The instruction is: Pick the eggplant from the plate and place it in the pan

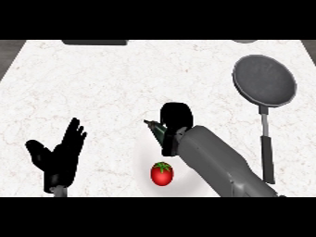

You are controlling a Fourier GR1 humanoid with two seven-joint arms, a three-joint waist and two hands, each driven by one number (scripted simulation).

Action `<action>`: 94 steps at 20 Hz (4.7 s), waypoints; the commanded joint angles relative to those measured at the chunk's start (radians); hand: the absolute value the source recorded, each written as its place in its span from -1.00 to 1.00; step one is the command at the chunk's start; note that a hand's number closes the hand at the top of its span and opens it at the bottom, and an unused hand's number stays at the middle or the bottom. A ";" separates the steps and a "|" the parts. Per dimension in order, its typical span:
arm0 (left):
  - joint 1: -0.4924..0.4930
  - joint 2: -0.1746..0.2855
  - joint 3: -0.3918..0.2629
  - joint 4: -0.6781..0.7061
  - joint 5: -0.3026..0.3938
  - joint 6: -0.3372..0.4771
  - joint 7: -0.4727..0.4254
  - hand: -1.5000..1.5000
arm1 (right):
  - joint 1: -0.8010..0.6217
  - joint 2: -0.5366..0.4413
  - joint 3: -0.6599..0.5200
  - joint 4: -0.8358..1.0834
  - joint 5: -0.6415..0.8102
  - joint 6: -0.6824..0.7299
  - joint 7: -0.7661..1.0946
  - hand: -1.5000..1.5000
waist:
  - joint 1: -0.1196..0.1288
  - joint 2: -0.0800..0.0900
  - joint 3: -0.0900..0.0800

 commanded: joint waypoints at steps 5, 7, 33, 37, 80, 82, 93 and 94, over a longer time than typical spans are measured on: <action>-0.040 0.011 0.005 -0.030 -0.001 0.014 0.063 0.00 | -0.142 0.008 -0.043 0.110 0.102 -0.308 0.170 1.00 | 0.010 0.013 0.003; 0.043 -0.027 -0.033 -0.019 -0.029 0.018 -0.014 0.00 | -0.151 0.008 -0.004 0.109 0.154 -0.343 0.205 1.00 | 0.009 0.011 0.003; -0.024 0.004 0.032 0.019 -0.006 -0.006 0.011 0.00 | -0.152 -0.302 -0.365 -0.030 0.415 -0.592 0.245 1.00 | -0.010 0.014 0.003; -0.015 -0.011 0.006 -0.030 -0.020 0.008 0.034 0.00 | -0.211 -0.327 -0.453 0.155 0.397 -0.674 0.113 1.00 | 0.009 0.021 0.003; 0.013 0.002 0.027 -0.036 -0.001 -0.026 0.024 0.00 | 0.035 -0.530 -1.295 0.421 -0.488 -0.179 -1.169 -1.00 | 0.004 0.019 0.006; -0.003 0.019 0.046 -0.009 0.003 -0.041 0.009 0.00 | 0.032 -0.553 -1.295 0.446 -0.502 -0.077 -1.165 -1.00 | 0.005 0.019 0.005; 0.003 -0.001 0.076 0.031 -0.004 -0.033 -0.023 0.00 | 0.234 -0.442 -1.190 0.186 -0.540 -0.095 -1.127 -1.00 | -0.021 0.007 0.002; 0.104 -0.002 0.010 -0.115 -0.019 -0.043 0.043 0.00 | 0.242 -0.456 -1.190 0.158 -0.553 -0.077 -1.096 -1.00 | -0.017 0.006 0.002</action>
